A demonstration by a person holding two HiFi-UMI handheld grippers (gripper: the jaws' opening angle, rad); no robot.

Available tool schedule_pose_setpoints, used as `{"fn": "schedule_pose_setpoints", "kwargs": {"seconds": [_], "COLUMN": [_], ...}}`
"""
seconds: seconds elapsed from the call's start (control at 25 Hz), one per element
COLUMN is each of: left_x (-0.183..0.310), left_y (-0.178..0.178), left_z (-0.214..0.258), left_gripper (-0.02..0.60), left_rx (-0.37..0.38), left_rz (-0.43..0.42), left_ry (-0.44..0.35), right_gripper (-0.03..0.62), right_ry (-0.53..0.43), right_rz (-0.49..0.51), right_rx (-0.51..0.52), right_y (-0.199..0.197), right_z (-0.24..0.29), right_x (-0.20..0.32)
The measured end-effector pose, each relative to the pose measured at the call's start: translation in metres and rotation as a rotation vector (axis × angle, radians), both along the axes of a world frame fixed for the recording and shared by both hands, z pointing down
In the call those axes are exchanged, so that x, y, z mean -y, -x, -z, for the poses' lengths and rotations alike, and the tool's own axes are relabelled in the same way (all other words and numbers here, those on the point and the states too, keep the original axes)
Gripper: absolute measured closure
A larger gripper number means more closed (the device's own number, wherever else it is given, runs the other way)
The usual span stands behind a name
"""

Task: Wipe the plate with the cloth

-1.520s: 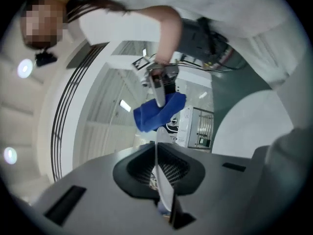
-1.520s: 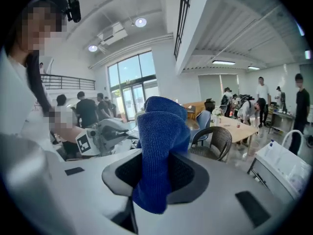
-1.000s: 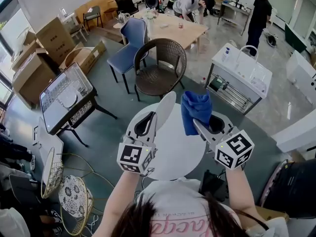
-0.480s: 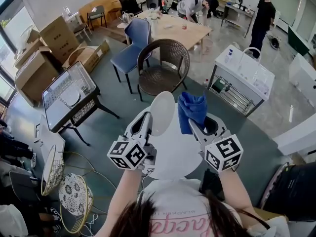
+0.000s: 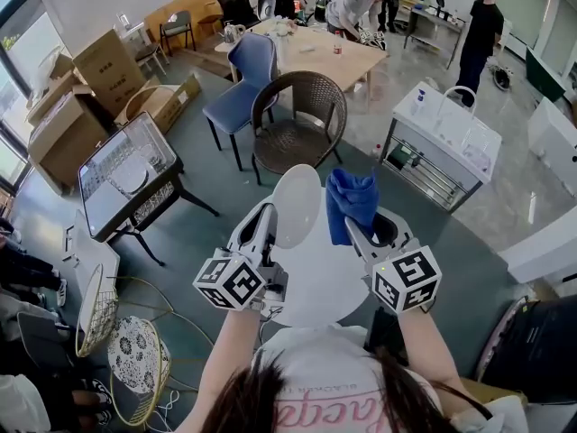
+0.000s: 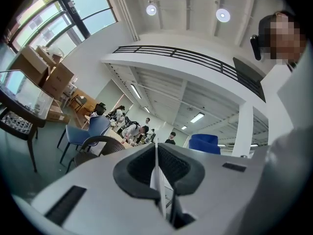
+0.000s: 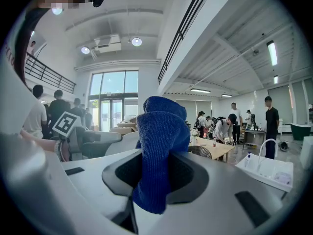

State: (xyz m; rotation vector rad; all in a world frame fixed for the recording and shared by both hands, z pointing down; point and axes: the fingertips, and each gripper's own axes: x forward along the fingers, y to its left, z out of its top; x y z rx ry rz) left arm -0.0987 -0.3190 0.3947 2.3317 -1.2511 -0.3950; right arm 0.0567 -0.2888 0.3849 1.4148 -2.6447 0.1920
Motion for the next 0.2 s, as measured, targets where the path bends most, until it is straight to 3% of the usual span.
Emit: {"fn": "schedule_pose_setpoints", "kwargs": {"seconds": [0.2], "left_x": [0.0003], "left_y": [-0.0039], "left_z": [0.0012], "left_gripper": [0.561], "left_rx": [-0.013], "left_rz": [-0.001], "left_ry": [0.000], "right_gripper": [0.462], "right_ry": [0.002], "right_rz": [-0.012], "right_rx": [0.008], "right_y": [-0.0058], "right_z": [-0.0021], "right_x": [0.0012]}}
